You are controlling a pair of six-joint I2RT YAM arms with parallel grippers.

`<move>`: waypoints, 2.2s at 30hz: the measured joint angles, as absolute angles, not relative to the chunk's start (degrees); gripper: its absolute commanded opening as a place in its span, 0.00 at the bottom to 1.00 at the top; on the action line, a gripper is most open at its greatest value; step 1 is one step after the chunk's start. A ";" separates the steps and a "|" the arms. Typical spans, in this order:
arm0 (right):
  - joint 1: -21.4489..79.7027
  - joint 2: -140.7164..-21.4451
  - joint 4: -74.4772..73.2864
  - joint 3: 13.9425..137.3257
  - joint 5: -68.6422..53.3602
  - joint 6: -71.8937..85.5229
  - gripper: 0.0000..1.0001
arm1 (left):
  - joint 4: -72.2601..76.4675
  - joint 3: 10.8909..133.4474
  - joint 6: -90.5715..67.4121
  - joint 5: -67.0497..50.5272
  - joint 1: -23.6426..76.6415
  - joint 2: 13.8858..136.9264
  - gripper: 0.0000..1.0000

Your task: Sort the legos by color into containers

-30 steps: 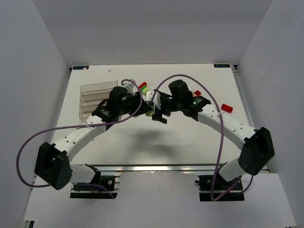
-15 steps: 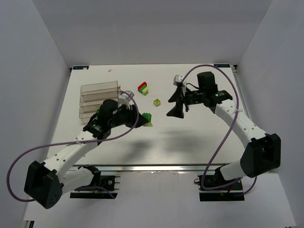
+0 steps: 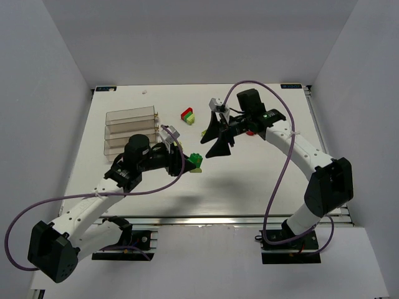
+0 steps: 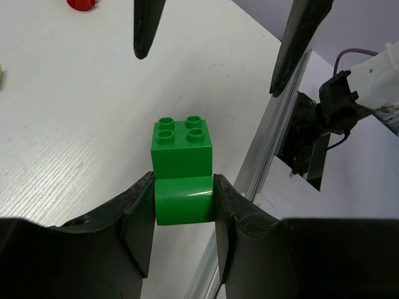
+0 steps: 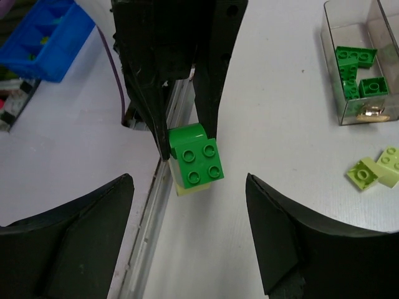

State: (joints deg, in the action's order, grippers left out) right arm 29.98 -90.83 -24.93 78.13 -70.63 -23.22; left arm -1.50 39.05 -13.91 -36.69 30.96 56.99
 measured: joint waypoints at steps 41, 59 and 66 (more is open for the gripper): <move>36.12 -99.11 -40.45 85.78 -69.69 -38.35 0.12 | 0.14 37.85 -11.51 -38.89 30.85 54.83 0.00; 33.76 -101.75 -38.28 92.05 -70.57 -36.77 0.00 | -3.51 32.25 -10.79 -36.38 30.92 50.94 0.00; 34.28 -102.98 -22.00 88.99 -52.86 -21.89 0.00 | -8.32 36.03 -13.02 -26.61 30.94 48.29 0.00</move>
